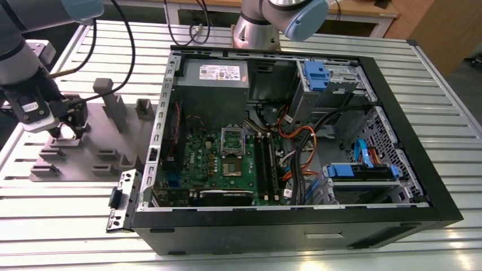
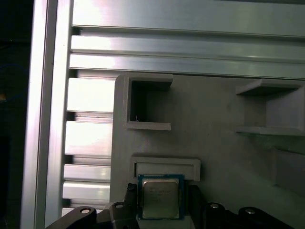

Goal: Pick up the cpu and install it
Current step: 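Pick up the cpu and move it towards the insertion slot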

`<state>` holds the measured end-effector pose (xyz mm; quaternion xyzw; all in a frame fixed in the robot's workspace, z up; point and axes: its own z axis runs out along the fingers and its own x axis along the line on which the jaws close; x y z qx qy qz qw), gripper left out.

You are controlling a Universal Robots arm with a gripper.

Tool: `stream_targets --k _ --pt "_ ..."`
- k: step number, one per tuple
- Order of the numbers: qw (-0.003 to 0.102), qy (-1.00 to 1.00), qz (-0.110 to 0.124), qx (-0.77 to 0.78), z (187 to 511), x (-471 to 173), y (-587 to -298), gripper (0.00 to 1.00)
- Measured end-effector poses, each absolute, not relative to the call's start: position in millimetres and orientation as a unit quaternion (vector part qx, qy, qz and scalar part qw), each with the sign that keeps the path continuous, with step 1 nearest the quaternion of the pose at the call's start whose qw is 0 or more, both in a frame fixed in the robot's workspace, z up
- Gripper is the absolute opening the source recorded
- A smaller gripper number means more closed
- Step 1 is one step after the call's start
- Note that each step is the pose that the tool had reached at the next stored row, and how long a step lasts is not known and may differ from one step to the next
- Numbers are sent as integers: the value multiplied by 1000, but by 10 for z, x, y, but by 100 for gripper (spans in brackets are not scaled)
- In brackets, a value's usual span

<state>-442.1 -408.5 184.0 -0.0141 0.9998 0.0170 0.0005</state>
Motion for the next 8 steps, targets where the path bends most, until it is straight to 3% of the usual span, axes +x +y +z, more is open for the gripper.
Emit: stream_targets --k 8 --pt "1 1000 17 -14 1844 -4422 -4084 55"
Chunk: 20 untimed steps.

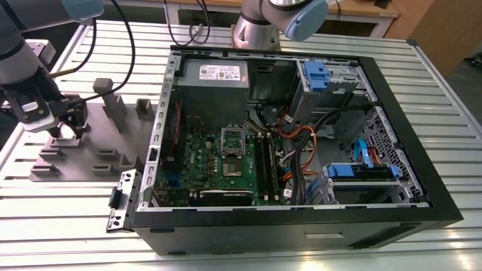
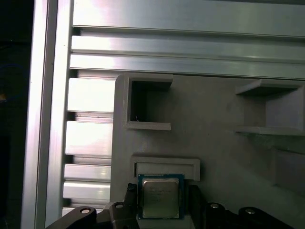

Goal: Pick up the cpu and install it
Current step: 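Pick up the cpu and move it towards the insertion slot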

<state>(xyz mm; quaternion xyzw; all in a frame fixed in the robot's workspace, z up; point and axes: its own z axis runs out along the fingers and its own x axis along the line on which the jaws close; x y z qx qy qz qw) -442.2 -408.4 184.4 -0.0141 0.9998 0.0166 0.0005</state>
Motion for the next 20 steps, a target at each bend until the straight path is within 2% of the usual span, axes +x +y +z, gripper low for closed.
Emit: stream_targets --k 5,6,20 --pt "0 1000 17 -14 1844 -4422 -4084 53" --pt "0 1000 17 -14 1844 -4422 -4084 47" --pt "1 1000 17 -14 1844 -4422 -4084 47"
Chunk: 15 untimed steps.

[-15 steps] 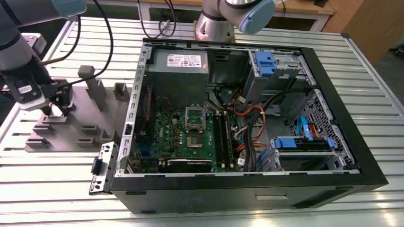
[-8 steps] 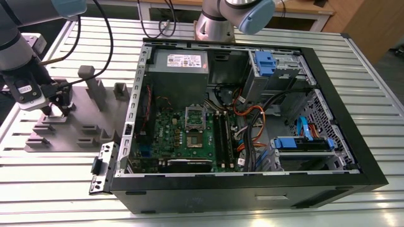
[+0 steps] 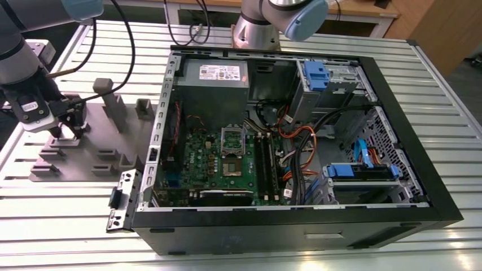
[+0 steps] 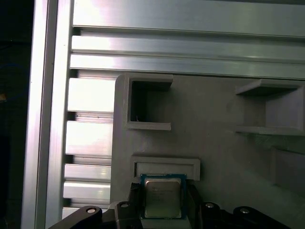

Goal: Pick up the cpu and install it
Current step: 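Pick up the cpu and move it towards the insertion slot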

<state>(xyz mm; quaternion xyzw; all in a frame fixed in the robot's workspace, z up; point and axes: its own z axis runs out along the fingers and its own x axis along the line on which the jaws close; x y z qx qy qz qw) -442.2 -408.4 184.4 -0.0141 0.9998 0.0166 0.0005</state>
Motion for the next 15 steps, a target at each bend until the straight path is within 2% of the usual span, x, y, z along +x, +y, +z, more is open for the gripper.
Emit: stream_targets --k 15 --pt "1 1000 16 -14 1954 -4422 -4084 47"
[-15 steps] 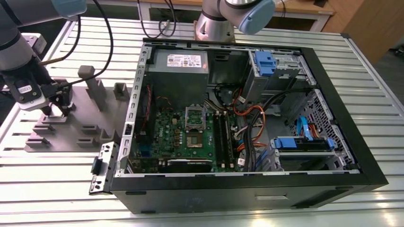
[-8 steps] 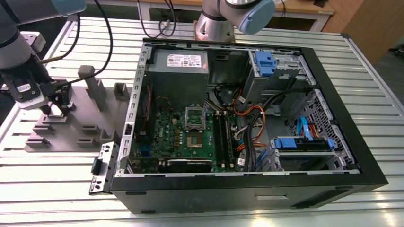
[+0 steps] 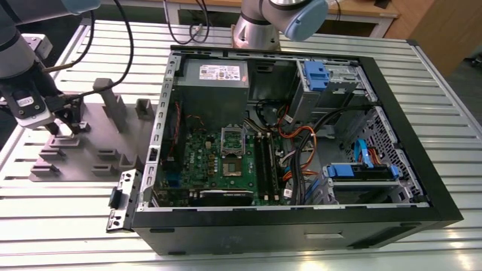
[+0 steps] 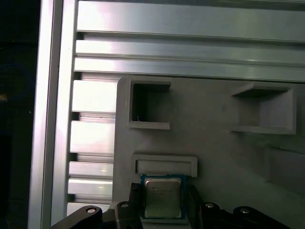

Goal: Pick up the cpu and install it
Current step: 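Pick up the cpu and move it towards the insertion slot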

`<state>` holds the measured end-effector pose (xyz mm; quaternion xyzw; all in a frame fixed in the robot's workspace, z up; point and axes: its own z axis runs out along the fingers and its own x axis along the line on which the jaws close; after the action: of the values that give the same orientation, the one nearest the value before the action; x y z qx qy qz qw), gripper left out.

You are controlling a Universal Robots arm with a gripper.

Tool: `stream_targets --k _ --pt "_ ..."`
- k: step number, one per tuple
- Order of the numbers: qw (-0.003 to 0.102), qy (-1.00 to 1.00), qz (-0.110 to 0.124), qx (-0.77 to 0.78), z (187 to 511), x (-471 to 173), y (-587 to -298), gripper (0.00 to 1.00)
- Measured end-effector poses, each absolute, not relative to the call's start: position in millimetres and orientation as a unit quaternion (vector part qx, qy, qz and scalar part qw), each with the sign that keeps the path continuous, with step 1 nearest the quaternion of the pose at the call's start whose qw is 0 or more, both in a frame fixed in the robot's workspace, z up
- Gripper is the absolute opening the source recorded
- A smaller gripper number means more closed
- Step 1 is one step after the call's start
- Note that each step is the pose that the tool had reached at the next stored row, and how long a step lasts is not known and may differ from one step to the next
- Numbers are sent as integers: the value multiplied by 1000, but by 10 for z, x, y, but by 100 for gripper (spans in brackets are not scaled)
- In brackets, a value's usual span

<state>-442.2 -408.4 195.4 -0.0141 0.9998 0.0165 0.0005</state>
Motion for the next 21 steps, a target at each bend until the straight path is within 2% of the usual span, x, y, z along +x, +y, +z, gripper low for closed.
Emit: stream_targets --k 21 --pt "1 1000 17 -14 2095 -4422 -4084 47"
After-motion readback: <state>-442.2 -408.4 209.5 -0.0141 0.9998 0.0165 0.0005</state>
